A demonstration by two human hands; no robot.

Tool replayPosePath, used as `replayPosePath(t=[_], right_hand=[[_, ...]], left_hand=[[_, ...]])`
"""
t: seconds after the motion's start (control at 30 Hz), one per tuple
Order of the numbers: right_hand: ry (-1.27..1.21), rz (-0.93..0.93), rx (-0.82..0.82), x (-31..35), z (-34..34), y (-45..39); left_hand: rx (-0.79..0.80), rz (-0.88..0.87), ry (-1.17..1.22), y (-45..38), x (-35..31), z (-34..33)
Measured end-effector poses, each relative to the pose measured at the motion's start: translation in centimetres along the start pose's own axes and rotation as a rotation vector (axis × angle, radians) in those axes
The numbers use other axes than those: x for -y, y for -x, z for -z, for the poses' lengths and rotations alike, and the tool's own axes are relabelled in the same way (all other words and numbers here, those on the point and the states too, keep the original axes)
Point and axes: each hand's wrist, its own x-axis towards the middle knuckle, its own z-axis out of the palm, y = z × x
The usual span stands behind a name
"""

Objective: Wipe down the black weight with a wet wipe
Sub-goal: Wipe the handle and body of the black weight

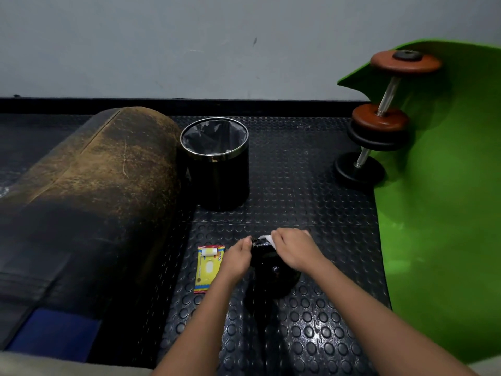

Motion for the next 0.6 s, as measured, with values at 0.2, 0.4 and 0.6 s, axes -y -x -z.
replayPosePath(t=[0.2,0.4,0.6], right_hand=[[0.087,-0.102,0.101,-2.1,1.8,-0.4],[0.101,-0.019,0.034,0.4,0.5,-0.6],[0.05,0.088,-0.01,0.9,-0.5,0.2]], left_hand=[[-0.015,0.093,0.139,0.9,-0.2,0.1],[-0.033,0.095,0.188,0.7,-0.6,0.0],[-0.027,0.09,0.191,0.5,-0.2,0.0]])
